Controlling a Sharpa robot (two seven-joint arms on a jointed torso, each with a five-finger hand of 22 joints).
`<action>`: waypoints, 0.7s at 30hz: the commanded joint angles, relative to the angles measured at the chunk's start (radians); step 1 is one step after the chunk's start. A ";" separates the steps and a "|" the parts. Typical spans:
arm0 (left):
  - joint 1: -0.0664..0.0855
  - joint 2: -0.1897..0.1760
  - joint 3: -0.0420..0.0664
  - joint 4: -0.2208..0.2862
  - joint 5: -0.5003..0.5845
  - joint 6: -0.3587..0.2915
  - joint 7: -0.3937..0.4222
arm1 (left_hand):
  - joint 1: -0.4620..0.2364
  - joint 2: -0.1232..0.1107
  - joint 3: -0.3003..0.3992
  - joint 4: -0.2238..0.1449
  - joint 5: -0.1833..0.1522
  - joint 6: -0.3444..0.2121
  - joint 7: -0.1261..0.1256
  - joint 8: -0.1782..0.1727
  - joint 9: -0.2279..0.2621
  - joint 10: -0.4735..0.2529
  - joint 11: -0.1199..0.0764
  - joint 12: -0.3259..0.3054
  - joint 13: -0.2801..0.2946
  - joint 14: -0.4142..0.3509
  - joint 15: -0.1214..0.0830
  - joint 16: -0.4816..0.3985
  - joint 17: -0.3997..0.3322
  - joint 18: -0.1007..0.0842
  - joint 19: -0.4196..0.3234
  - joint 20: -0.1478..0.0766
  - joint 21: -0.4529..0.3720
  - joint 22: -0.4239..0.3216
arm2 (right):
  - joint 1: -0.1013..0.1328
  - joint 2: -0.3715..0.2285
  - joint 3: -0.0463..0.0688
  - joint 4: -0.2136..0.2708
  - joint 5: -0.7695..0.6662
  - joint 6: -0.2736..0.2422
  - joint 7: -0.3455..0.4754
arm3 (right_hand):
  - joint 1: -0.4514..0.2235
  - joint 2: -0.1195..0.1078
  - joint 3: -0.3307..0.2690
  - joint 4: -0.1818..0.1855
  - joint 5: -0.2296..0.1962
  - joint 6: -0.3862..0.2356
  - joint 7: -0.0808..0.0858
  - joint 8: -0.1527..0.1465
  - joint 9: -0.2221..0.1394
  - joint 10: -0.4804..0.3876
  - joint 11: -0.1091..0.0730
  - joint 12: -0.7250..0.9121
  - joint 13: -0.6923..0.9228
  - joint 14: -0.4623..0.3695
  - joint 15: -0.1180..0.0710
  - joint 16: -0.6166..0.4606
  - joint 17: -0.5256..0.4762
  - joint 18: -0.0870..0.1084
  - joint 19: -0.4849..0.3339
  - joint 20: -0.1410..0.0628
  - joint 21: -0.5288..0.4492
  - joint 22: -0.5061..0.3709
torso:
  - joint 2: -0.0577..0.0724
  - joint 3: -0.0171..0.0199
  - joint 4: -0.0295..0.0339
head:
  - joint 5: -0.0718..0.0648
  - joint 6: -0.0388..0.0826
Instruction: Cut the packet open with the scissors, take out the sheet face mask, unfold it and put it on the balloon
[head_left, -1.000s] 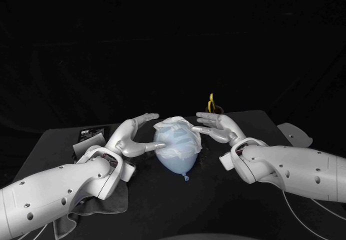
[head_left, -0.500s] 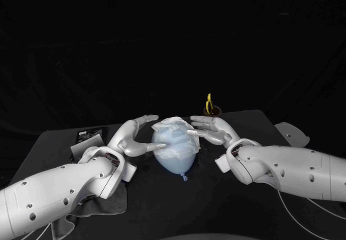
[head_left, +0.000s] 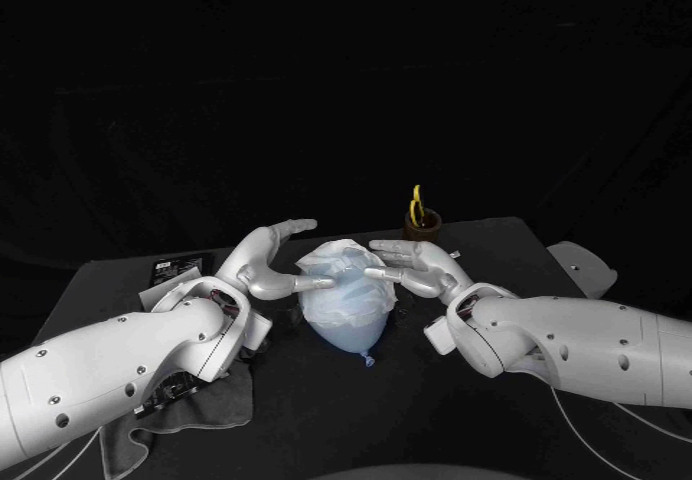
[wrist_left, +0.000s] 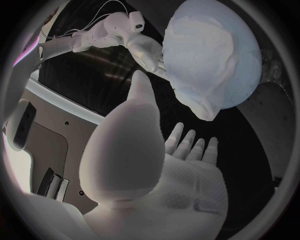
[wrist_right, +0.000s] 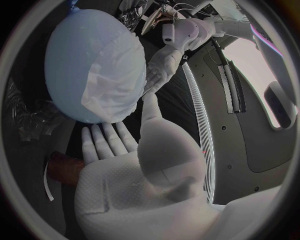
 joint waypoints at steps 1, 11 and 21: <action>0.008 0.006 0.001 0.003 -0.048 0.035 -0.045 | -0.012 0.002 -0.007 0.000 0.005 -0.009 0.097 -0.004 -0.002 -0.010 0.000 -0.003 -0.002 -0.010 0.001 -0.007 -0.002 -0.011 -0.006 -0.001 -0.007 -0.002 | -0.004 0.000 0.000 0.015 -0.002 0.004 0.007 | 0.015 0.003 0.001 0.006 0.006 0.009 0.134 -0.001 -0.001 0.008 -0.001 0.002 0.001 0.010 -0.002 -0.001 -0.001 -0.011 -0.007 -0.001 -0.002 0.001 | 0.000 -0.0001 0.0004 | -0.005 -0.002; 0.014 0.011 0.001 0.005 -0.072 0.049 -0.095 | -0.021 0.001 -0.012 0.000 0.003 -0.017 0.101 -0.007 -0.004 -0.018 0.004 -0.003 -0.002 -0.011 0.002 -0.008 -0.002 -0.009 -0.007 -0.001 -0.007 -0.001 | -0.010 -0.009 0.000 0.051 0.000 -0.022 0.013 | 0.034 0.009 0.000 0.004 0.008 0.021 0.134 0.001 -0.001 0.024 -0.001 0.003 0.002 0.022 -0.003 0.000 -0.001 -0.009 -0.004 -0.001 0.001 0.003 | 0.000 -0.0003 0.0007 | -0.003 -0.006; 0.015 0.010 0.001 0.013 -0.089 0.073 -0.163 | -0.051 -0.001 -0.014 0.000 0.001 -0.026 0.121 -0.011 -0.006 -0.023 0.025 -0.002 -0.002 -0.002 0.024 -0.005 0.001 0.005 -0.007 -0.001 -0.007 0.000 | -0.023 -0.024 0.000 0.104 -0.003 -0.046 0.026 | 0.054 0.017 -0.002 0.001 0.014 0.040 0.134 0.003 -0.001 0.049 -0.003 0.005 0.003 0.051 -0.005 0.005 0.001 -0.007 0.002 -0.001 0.006 0.007 | -0.001 -0.0002 0.0005 | 0.005 -0.008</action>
